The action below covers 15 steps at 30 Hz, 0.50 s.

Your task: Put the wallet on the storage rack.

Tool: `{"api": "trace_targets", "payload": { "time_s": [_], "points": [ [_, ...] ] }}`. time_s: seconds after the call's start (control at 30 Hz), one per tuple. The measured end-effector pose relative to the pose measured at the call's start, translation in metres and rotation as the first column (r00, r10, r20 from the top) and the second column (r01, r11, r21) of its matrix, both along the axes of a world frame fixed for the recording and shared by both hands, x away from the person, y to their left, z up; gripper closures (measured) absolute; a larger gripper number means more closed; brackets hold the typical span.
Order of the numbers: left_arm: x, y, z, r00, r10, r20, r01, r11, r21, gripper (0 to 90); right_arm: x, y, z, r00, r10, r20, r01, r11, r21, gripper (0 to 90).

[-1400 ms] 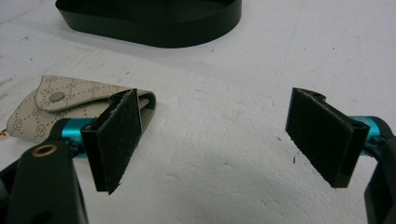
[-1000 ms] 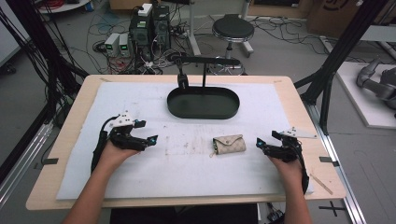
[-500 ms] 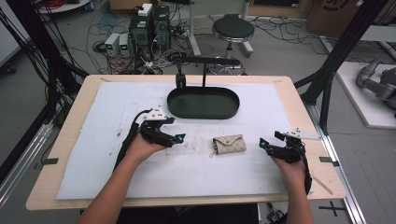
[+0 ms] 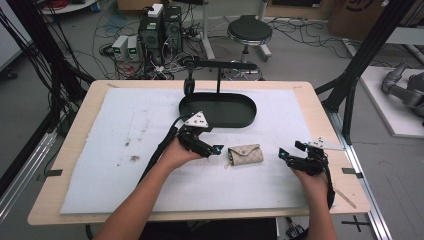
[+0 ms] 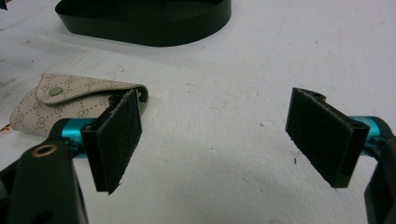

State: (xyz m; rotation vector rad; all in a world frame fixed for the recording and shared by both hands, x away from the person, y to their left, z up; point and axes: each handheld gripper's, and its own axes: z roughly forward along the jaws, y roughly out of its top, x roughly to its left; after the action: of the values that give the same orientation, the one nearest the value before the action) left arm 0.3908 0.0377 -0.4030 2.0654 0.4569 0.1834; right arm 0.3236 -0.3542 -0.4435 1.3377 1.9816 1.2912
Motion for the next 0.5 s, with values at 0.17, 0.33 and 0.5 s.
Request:
{"api": "trace_targets", "payload": {
  "time_s": [0.17, 0.33, 0.5],
  "points": [
    [0.003, -0.017, -0.004, 0.9995, -0.030, -0.008, 0.030, 0.9990, 0.034, 14.6, 0.000, 0.000, 0.000, 1.0000, 0.002, 0.001, -0.002, 1.000, -0.003, 18.9],
    [0.006, -0.033, -0.012, 0.9981, -0.055, -0.027, 0.056, 0.9964, 0.063, 14.6, 0.001, 0.000, 0.000, 1.0000, 0.003, 0.002, -0.003, 1.000, -0.003, 18.8],
    [0.008, -0.047, -0.020, 0.9947, -0.086, -0.057, 0.091, 0.9914, 0.093, 14.6, 0.001, 0.000, -0.001, 1.0000, 0.003, 0.002, -0.003, 1.000, 0.001, 18.3]
  ]
}}
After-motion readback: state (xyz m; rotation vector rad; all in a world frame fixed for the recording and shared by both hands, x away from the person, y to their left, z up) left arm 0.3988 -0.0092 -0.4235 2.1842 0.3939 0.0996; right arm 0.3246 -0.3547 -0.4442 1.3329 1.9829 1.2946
